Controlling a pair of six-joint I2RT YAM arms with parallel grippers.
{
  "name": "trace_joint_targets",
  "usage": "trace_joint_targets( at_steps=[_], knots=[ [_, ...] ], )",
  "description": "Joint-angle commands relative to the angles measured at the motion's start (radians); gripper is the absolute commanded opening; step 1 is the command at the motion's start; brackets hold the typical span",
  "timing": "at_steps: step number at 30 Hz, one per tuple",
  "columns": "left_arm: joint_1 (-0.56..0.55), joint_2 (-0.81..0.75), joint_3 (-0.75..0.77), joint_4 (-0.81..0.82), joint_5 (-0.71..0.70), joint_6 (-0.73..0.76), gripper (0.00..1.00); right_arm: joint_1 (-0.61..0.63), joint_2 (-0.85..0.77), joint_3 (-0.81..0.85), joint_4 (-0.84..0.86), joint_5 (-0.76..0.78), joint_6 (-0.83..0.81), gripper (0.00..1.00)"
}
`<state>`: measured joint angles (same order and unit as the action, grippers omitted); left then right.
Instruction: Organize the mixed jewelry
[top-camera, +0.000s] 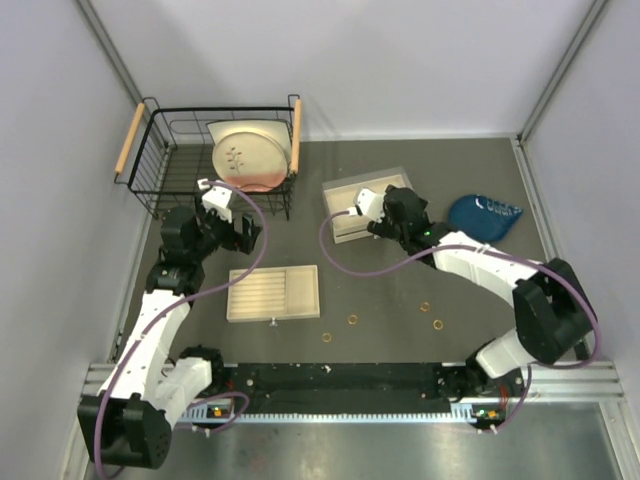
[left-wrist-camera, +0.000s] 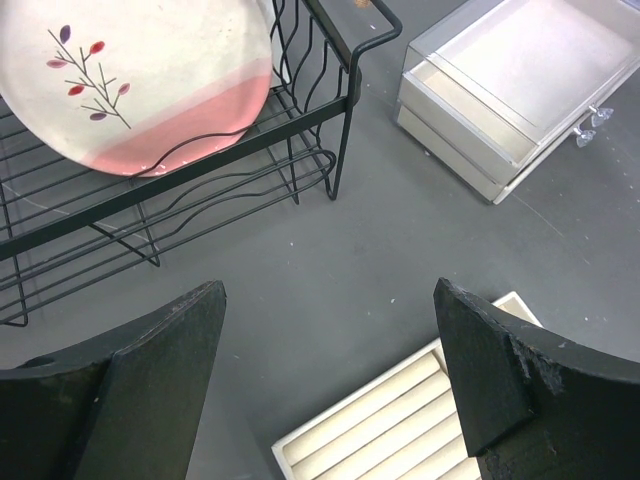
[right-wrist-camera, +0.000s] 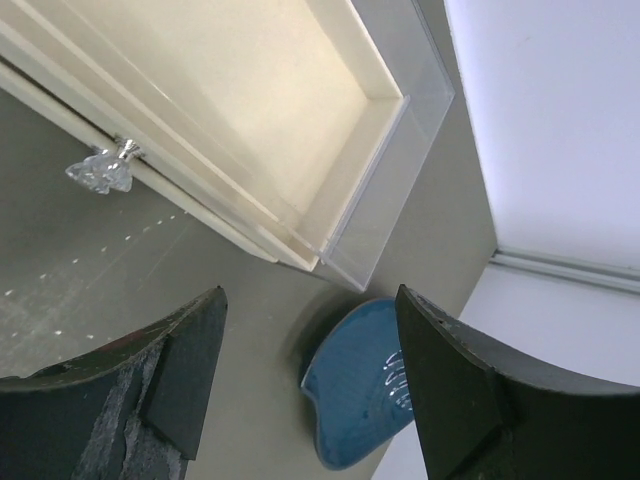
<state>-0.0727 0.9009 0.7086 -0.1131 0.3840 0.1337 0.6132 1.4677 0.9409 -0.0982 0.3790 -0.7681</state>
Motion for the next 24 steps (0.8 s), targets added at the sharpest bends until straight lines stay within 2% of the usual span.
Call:
trace_joint_targets(
  at_steps=[1,18,24],
  knots=[
    [0.001,-0.017,-0.004,0.043,0.003,0.017,0.91,0.005,0.042,0.009,0.144,0.05,-0.059,0.7],
    [0.001,-0.002,-0.004,0.049,0.0,0.021,0.91,0.005,0.198,-0.039,0.426,0.12,-0.194,0.68],
    [0.001,0.001,-0.004,0.047,-0.005,0.024,0.91,0.007,0.238,-0.079,0.557,0.144,-0.244,0.63]
  ],
)
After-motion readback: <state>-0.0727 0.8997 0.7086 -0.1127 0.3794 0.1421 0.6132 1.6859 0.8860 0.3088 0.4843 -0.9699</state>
